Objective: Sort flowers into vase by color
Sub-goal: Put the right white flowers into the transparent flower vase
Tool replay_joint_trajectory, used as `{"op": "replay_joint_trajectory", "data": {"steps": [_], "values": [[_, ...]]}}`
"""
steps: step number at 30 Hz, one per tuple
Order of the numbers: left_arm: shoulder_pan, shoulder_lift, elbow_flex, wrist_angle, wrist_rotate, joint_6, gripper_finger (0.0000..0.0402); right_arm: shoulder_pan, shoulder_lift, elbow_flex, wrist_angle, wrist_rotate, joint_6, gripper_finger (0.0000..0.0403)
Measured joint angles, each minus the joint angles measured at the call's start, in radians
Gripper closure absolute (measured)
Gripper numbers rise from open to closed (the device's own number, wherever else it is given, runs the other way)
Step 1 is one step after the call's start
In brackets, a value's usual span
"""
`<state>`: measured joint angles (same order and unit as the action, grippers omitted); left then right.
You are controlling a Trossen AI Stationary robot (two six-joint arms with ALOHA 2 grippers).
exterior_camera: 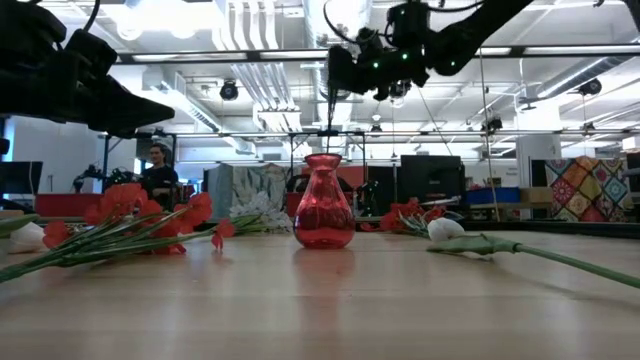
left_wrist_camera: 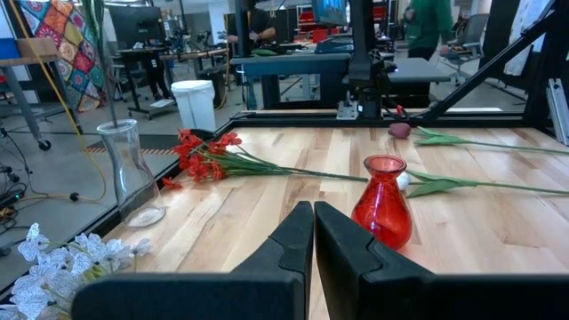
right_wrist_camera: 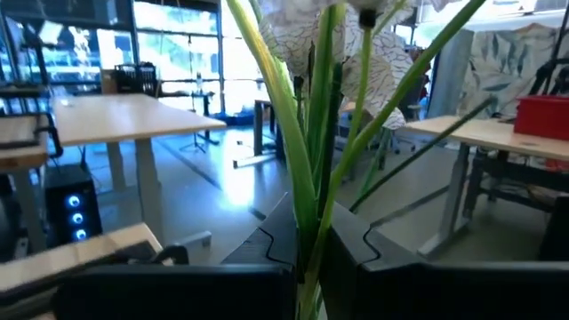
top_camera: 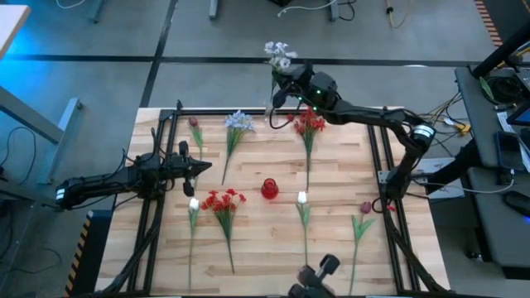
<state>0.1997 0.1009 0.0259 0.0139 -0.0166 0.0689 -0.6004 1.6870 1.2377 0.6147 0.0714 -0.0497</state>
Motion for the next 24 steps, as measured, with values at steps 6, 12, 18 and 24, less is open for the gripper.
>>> {"op": "replay_joint_trajectory", "data": {"steps": [6, 12, 18, 24], "values": [[0.000, 0.000, 0.000, 0.000, 0.000, 0.000, 0.0402, -0.024, 0.056, -0.006, 0.005, -0.068, 0.021, 0.0385], [0.000, 0.000, 0.000, 0.000, 0.000, 0.000, 0.0402, -0.021, 0.116, -0.007, 0.053, -0.118, 0.013, 0.0385], [0.000, 0.000, 0.000, 0.000, 0.000, 0.000, 0.0402, -0.020, 0.173, -0.008, 0.124, -0.152, 0.023, 0.0385], [0.000, 0.000, 0.000, 0.000, 0.000, 0.000, 0.0402, -0.020, 0.181, -0.018, 0.124, -0.158, -0.001, 0.0385]]}}
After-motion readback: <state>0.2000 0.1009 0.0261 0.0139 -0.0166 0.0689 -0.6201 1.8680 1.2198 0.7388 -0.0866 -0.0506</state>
